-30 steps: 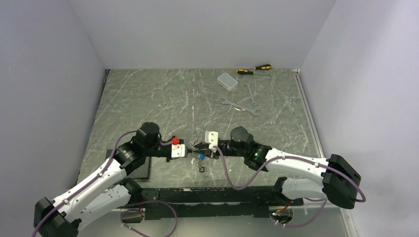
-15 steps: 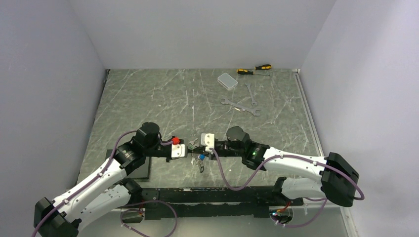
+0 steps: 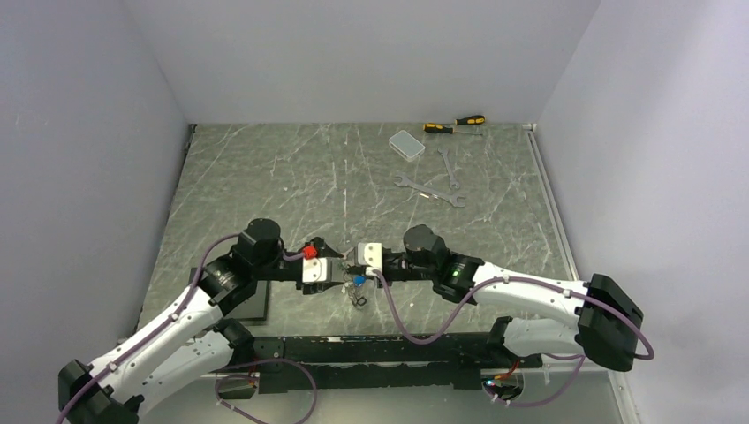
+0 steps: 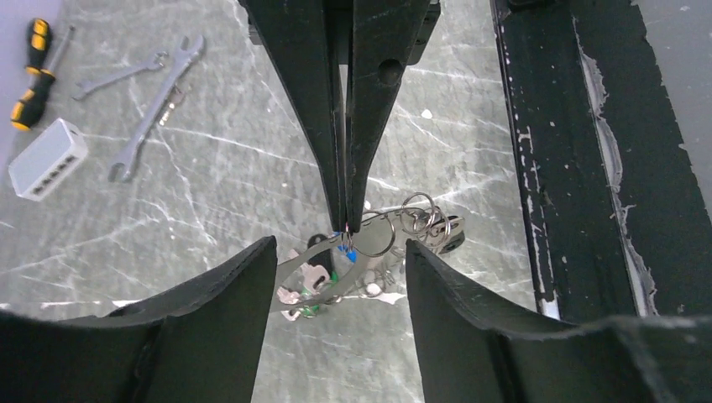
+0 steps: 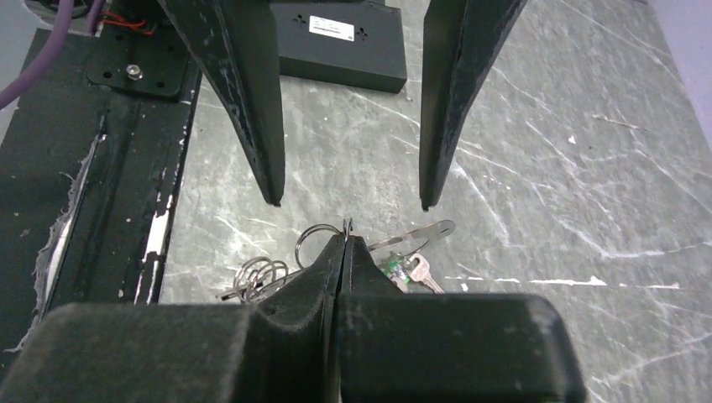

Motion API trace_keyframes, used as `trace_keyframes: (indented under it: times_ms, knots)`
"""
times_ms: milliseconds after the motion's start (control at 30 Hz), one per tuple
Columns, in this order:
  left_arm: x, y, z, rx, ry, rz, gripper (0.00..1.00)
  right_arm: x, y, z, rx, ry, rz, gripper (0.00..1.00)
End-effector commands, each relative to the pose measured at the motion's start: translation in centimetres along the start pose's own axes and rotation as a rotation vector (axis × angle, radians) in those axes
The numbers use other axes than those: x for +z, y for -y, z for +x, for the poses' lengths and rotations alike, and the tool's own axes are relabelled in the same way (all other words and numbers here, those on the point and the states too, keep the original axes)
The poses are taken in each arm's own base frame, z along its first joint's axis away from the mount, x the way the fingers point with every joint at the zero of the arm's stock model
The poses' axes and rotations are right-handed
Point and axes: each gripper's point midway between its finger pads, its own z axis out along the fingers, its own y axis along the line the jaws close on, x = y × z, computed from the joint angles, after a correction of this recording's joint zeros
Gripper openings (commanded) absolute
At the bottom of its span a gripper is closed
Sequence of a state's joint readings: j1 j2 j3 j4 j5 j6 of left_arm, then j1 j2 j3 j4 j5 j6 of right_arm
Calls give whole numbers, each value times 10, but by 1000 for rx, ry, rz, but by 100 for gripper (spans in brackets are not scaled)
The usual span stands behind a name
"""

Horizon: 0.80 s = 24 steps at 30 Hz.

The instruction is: Put the keys on the keyring

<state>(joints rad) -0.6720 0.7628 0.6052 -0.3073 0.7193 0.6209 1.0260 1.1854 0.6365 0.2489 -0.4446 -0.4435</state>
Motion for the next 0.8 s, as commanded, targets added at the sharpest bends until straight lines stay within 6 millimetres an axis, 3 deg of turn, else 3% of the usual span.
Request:
trace_keyframes:
  times_ms: [0,133,267,533,767]
  knots:
    - [-8,-7,-32,70,92,-37,64,-13,17,-37,-103,86,62,0]
    - [-14,-8,-41,95,124,-62,64,-25,18,-52,-126,150,95,0]
    - [-17,-7,-52,105,172,-68,58,-36,13,-70,-156,233,90,0]
    - [-17,1,-71,123,259,-16,45,-46,4,-79,-215,269,63,0]
    - [-15,12,-70,123,265,53,40,-55,5,-85,-416,259,132,0]
